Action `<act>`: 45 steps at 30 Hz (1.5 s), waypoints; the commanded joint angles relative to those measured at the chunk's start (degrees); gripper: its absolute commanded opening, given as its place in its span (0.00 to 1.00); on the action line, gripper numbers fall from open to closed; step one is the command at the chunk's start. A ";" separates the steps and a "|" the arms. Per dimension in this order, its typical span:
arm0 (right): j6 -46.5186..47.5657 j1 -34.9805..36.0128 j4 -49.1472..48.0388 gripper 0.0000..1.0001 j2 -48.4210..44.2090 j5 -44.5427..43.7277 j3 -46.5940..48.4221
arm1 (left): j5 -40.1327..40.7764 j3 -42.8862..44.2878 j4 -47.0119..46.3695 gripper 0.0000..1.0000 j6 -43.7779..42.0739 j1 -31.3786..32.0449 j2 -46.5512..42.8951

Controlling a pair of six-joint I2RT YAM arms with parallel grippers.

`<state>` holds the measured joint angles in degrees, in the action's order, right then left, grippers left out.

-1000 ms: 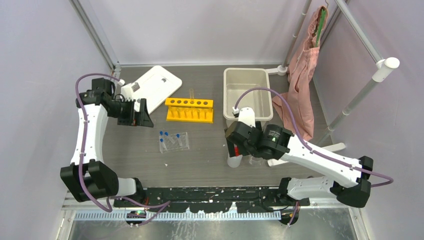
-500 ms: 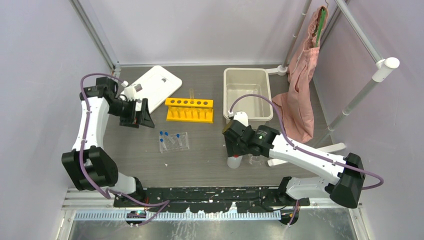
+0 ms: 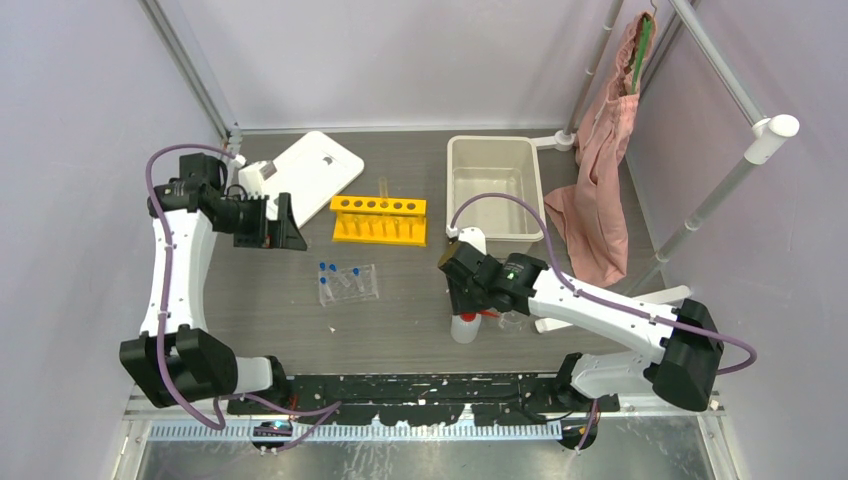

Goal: Organize the chemistry lab equipment

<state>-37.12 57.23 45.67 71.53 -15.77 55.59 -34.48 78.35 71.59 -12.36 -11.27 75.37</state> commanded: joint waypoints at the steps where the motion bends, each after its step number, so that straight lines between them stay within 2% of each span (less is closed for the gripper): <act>1: 1.11 -0.02 2.82 0.51 -0.74 -0.34 0.88 | 0.39 0.54 -0.69 1.00 0.15 -0.25 -1.46; 3: 1.44 0.00 4.82 0.74 -1.65 -0.04 1.69 | 0.24 0.73 -0.62 1.00 -0.03 -0.25 -2.06; 4: 1.44 0.01 5.56 0.80 -2.65 0.14 2.01 | 0.13 0.80 -0.74 1.00 -0.10 -0.25 -2.38; 8: 1.01 0.03 6.13 0.84 -6.53 0.99 2.05 | -0.01 1.26 -0.72 1.00 -0.61 -0.25 -2.91; 16: 0.92 0.15 4.89 0.61 -5.74 6.20 0.03 | 0.48 2.81 0.67 1.00 -1.72 -0.25 -2.84; 22: 1.46 0.43 4.49 0.57 -3.96 7.70 -0.22 | 0.86 3.34 0.57 1.00 -2.13 -0.25 -3.00; 27: 1.79 0.50 5.88 0.25 -4.74 5.42 2.74 | 1.27 3.83 0.42 1.00 -2.10 -0.27 -2.78; 29: 1.92 0.46 7.80 0.19 -5.17 4.68 6.97 | 1.29 3.97 0.39 1.00 -2.05 -0.25 -2.78; 32: 2.67 0.41 12.58 0.16 -4.96 1.81 16.81 | 1.27 4.45 0.60 1.00 -2.02 -0.30 -2.64; 36: 4.48 -1.20 19.71 0.16 -1.73 -1.51 33.01 | 1.18 5.01 0.61 1.00 -1.96 -0.27 -2.75; 40: 6.03 -6.56 27.47 0.15 4.38 -2.76 48.35 | 0.93 5.41 0.57 1.00 -1.87 -0.24 -2.91; 45: 7.67 -14.65 27.77 0.13 8.96 -3.88 53.47 | 0.75 4.87 0.51 1.00 -2.32 -0.24 -3.46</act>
<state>-31.97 47.20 69.21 77.12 -17.19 106.78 -32.99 81.54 72.03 -13.91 -11.27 74.11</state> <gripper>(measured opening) 0.445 0.996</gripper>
